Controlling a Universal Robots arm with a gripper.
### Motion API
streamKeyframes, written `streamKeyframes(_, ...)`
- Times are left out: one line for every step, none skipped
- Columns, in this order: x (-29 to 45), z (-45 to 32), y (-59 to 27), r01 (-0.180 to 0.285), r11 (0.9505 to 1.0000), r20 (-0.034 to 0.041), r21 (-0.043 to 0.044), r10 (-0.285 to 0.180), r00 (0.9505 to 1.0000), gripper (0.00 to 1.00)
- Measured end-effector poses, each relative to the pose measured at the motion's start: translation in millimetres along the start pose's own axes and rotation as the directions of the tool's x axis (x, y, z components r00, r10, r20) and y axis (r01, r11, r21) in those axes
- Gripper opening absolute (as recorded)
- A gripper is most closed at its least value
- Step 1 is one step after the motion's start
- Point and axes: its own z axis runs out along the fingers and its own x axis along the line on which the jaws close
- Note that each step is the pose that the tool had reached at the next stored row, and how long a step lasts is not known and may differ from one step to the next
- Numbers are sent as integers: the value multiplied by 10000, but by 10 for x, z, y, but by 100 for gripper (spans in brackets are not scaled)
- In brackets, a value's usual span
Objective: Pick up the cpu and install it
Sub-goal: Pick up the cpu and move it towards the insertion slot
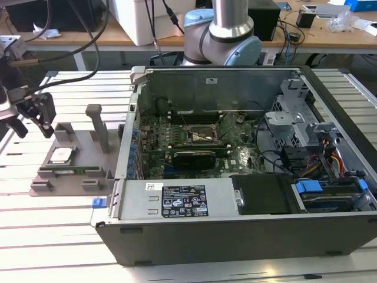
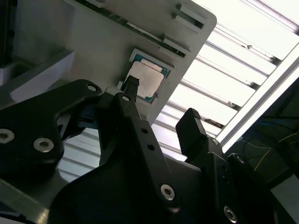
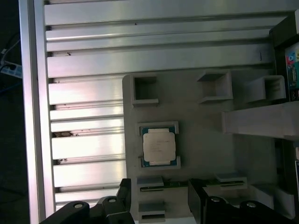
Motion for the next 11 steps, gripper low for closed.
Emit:
streamKeyframes(-1, 8, 0, 0, 10000, 0, 0, 0, 10000, 60)
streamKeyframes(-2, 17, -1, 0, 10000, 0, 0, 0, 10000, 60)
streamKeyframes(-3, 25, -1, 0, 10000, 0, 0, 0, 10000, 60)
streamKeyframes(-4, 31, -1, 0, 10000, -1, 1, 0, 10000, 60)
streamKeyframes(-7, 38, -1, 0, 10000, -1, 0, 0, 10000, 60)
streamKeyframes(-10, 44, 0, 0, 10000, 0, 0, 0, 10000, 60)
streamKeyframes(-13, 50, 2, 0, 10000, 1, -1, 0, 10000, 60)
streamKeyframes(-17, 54, 5, 0, 10000, 0, 0, 0, 10000, 60)
streamKeyframes(-23, 62, 12, 1, 10000, 0, 3, -1, 10000, 60)
streamKeyframes(-32, 80, 28, 1, 10000, 2, 16, -1, 10000, 60)
streamKeyframes(-37, 95, 39, 1, 10000, 3, 28, -1, 10000, 60)
